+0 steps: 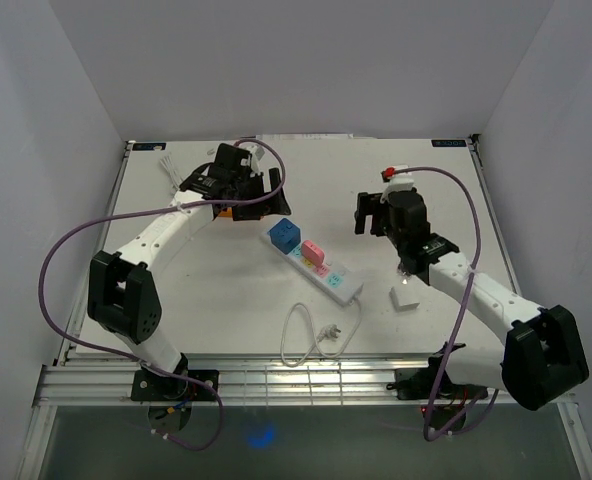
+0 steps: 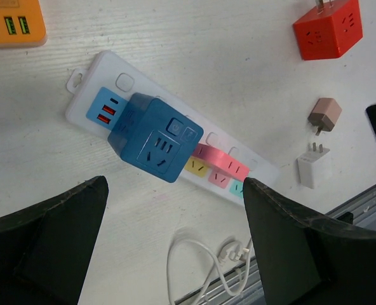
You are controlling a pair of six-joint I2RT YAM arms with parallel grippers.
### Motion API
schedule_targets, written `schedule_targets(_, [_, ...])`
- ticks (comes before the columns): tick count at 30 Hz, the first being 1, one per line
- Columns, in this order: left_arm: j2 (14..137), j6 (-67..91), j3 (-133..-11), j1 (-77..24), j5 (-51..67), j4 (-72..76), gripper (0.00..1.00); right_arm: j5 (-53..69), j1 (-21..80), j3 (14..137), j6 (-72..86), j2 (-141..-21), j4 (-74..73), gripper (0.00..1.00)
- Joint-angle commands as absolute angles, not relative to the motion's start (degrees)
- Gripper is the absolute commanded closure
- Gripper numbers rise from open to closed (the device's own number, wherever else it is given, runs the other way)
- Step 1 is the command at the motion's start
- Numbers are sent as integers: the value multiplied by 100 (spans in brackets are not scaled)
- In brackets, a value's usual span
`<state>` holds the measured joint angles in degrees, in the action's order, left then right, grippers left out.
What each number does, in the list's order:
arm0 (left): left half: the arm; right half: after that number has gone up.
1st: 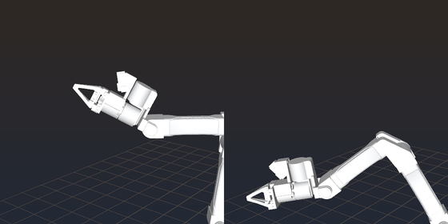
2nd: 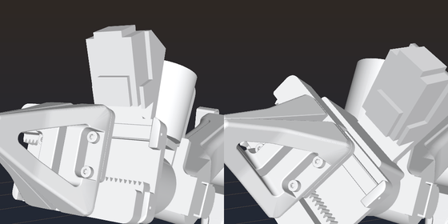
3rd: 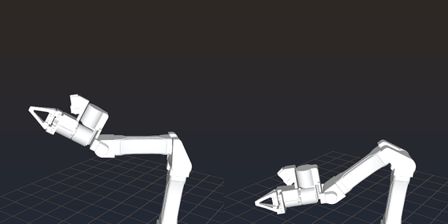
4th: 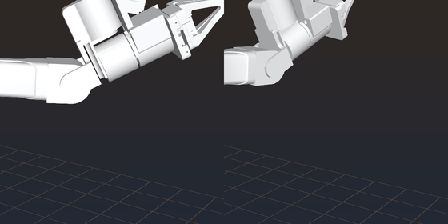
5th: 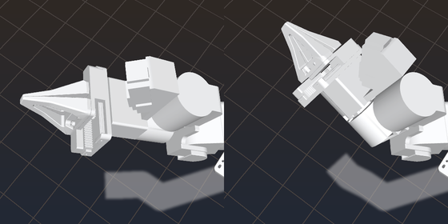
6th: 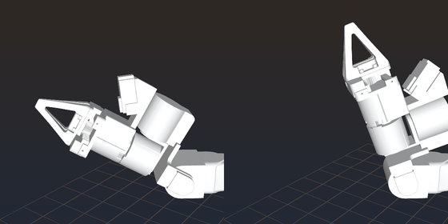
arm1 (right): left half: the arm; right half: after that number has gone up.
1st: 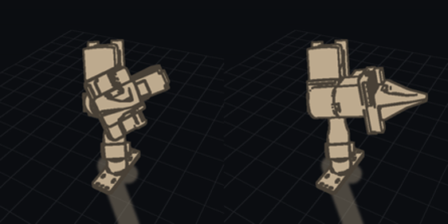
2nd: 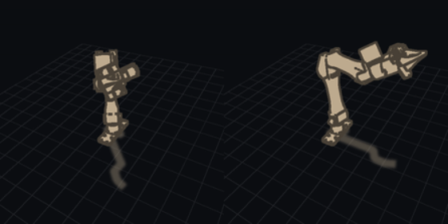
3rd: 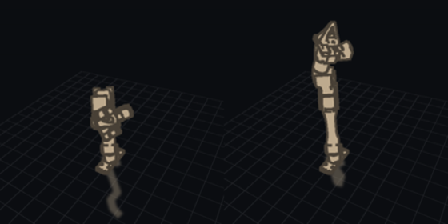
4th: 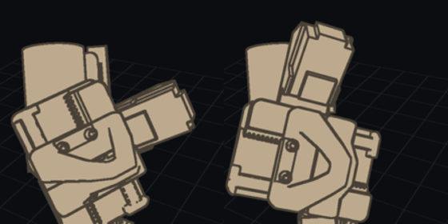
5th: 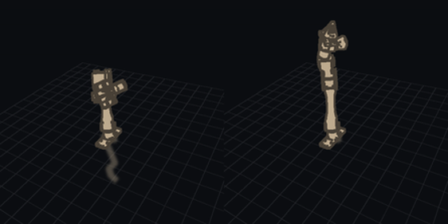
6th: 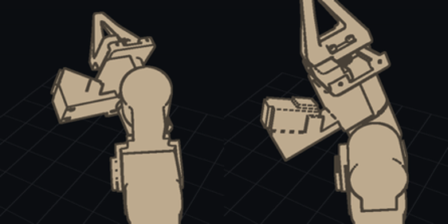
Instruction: Insert the plug
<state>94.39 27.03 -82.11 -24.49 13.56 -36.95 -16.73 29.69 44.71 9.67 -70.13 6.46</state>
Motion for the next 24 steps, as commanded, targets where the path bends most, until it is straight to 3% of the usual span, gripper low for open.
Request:
schedule_targets(1, [9132,2540,-7911,-2461,1363,-3762,2,-1389,2348,4922,1178,-7233,-457,11])
schedule_targets(11, [8790,2408,-7629,-2461,1565,-3727,2,-598,1565,5590,45,-8375,-695,11])
schedule_targets(24, [8323,2426,-7304,-2461,1802,-3639,2,-975,1160,6749,-703,-9984,-966,11])
